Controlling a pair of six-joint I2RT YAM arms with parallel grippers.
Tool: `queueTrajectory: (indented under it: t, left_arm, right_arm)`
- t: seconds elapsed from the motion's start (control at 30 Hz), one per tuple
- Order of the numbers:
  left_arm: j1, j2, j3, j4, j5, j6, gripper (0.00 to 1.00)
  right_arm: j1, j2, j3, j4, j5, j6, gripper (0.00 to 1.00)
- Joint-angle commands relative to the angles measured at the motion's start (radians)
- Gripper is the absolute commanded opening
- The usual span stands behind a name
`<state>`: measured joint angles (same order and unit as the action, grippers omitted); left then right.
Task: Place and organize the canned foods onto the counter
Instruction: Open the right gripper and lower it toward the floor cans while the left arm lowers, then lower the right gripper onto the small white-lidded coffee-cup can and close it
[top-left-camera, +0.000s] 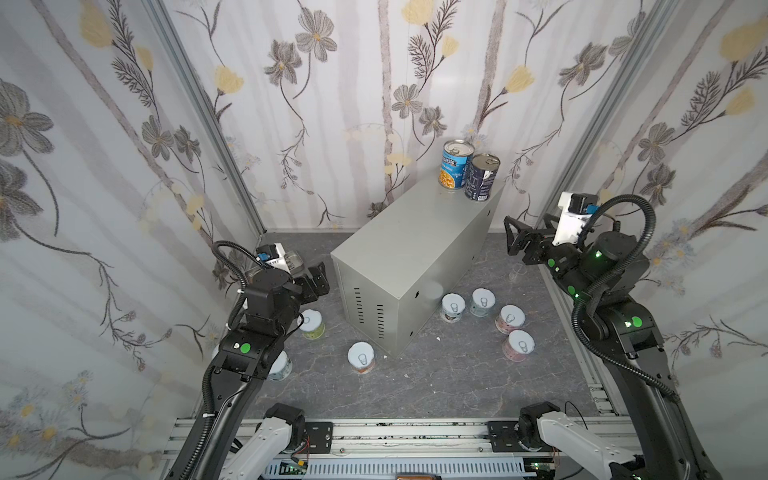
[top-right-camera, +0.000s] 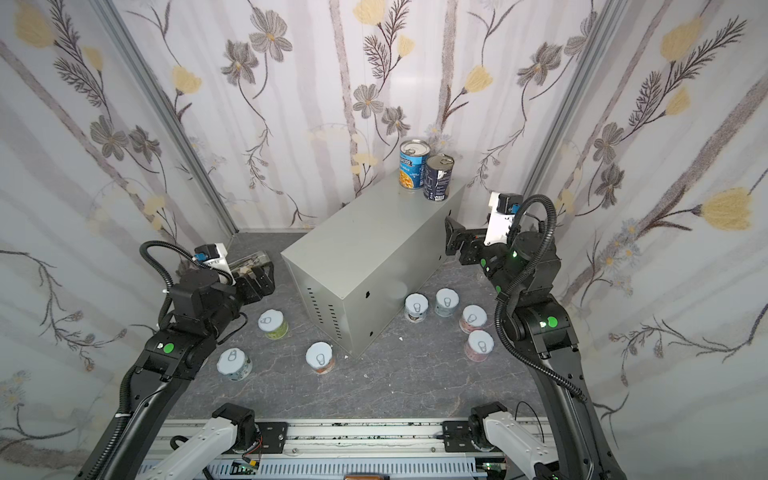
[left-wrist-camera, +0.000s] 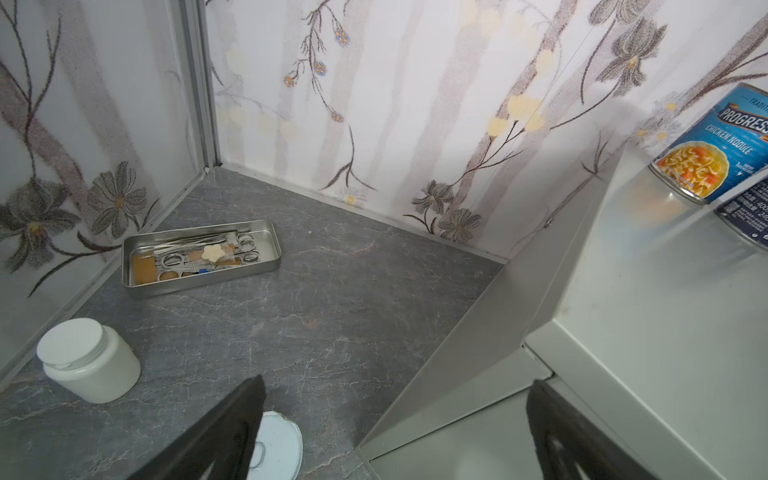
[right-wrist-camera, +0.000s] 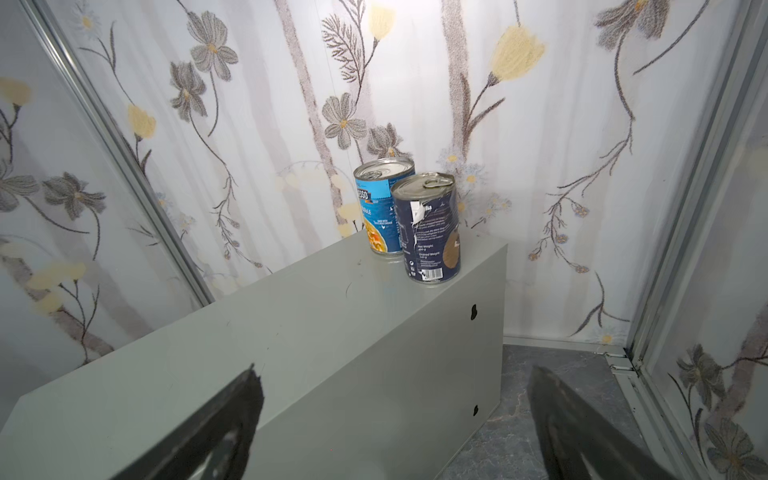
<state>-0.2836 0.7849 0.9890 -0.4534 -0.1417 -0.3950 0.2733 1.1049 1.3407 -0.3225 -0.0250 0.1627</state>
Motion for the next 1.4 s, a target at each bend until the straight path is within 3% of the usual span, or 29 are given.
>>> queueTrajectory:
  t: [0.0,0.37,0.67,0.97,1.37]
  left_arm:
    - [0.001,-0.042,-0.061,-0.018,0.002,-0.049,1.00]
    - [-0.001,-0.163,-0.292,-0.013,0.030,-0.163,1.00]
    - [-0.026,-0.155,-0.351,0.016,-0.012,-0.228,1.00]
    - [-0.047,-0.125,-0.491,0.143,-0.006,-0.298,1.00]
    - [-0.062,-0.062,-0.575,0.237,-0.028,-0.304,1.00]
  right_arm:
    - [0.037,-0.046,-0.082,-0.010,0.036,0.037,1.00]
    - [0.180,-0.139,-0.480,0.086,0.039,0.123,1.00]
    - [0.227,-0.107,-0.734,0.241,0.010,0.191,1.00]
    - [0.231,0.025,-0.845,0.422,0.034,0.221,1.00]
    - [0.223,0.299,-0.806,0.541,0.060,0.226,1.00]
